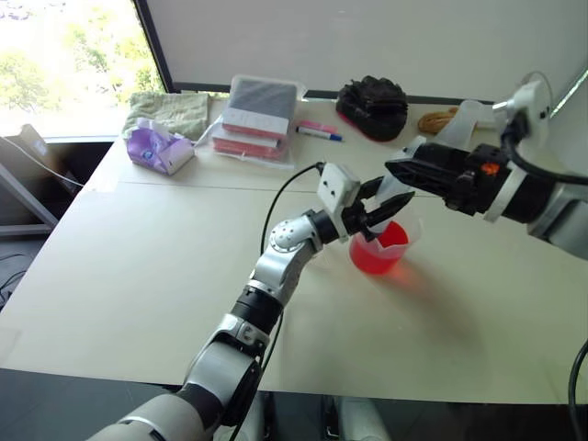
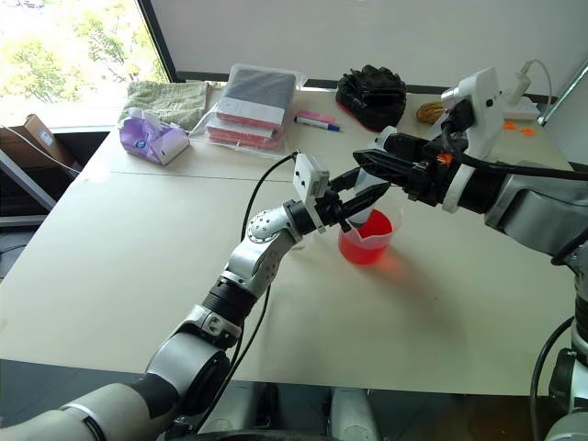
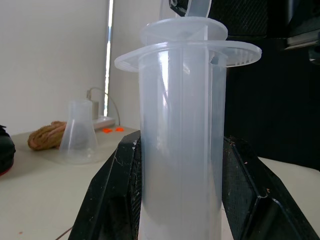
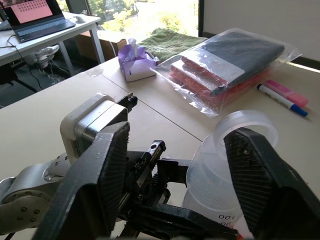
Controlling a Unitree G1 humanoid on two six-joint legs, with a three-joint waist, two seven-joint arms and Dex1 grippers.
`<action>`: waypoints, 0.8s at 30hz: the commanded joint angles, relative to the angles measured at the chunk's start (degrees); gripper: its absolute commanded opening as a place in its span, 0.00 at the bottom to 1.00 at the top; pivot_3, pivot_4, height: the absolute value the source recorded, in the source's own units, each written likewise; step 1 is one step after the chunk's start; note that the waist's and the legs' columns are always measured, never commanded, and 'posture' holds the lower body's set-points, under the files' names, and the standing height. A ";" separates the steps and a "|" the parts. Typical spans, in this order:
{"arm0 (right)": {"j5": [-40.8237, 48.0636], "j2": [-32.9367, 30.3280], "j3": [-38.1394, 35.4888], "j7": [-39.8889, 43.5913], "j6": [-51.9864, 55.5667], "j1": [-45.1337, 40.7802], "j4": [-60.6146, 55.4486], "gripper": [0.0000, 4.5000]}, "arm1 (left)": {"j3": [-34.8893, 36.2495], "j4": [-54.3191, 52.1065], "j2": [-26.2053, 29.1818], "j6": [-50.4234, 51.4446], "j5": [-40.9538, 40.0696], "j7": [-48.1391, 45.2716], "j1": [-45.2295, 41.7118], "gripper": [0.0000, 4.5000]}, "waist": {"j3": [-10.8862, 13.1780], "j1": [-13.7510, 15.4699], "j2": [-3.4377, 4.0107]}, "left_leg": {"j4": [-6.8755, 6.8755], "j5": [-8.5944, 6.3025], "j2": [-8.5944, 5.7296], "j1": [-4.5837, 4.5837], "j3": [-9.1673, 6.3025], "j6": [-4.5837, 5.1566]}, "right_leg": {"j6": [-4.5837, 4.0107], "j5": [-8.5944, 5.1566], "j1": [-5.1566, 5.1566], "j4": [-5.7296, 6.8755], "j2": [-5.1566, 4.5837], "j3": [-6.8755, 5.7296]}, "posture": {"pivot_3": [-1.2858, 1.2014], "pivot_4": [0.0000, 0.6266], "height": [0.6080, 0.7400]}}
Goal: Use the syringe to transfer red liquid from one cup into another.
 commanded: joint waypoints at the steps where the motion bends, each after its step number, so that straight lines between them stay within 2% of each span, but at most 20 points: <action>1: -1.55 1.48 0.54 0.71 -1.35 -2.42 -0.14 0.15 | -1.14 -2.77 -4.10 -0.18 -0.11 0.01 0.79 0.35 | 0.00 0.02 0.00 | 0.00 0.00 0.00 0.00 0.00 0.00 | 0.00 0.00 0.00 0.00 0.00 0.00 | 0.52 0.24 1.00; 2: -2.04 1.91 0.72 0.85 -1.22 -2.65 -0.12 0.07 | -1.17 -2.91 -4.09 -0.11 -0.07 0.02 0.91 0.35 | 0.00 0.04 0.00 | 0.00 0.00 0.00 0.00 0.00 0.00 | 0.00 0.00 0.00 0.00 0.00 0.00 | 0.52 0.24 1.00; 8: -3.95 4.77 1.18 0.61 -1.26 -3.51 0.03 0.07 | -1.27 -3.35 -4.02 0.08 -0.05 0.07 1.27 0.35 | -0.01 -0.01 0.02 | 0.00 0.00 0.00 -0.01 0.00 0.00 | 0.00 0.00 0.00 -0.01 0.00 0.00 | 0.52 0.24 1.00; 15: -10.13 8.03 0.80 1.25 -4.54 -1.76 -2.53 0.07 | -2.02 -4.19 -4.12 0.19 0.17 0.06 2.38 0.35 | -0.02 -0.06 0.03 | 0.00 0.00 0.00 0.00 0.00 0.00 | 0.01 0.00 0.00 0.01 0.00 0.00 | 0.52 0.24 1.00; 24: -10.19 11.35 -2.61 -0.39 -5.37 -3.65 -1.02 0.07 | -3.15 -4.86 -4.24 0.57 0.40 -0.13 3.73 0.35 | -0.02 -0.09 0.03 | 0.00 0.00 0.00 0.00 0.00 0.00 | 0.01 0.01 0.00 0.02 0.00 0.00 | 0.52 0.24 1.00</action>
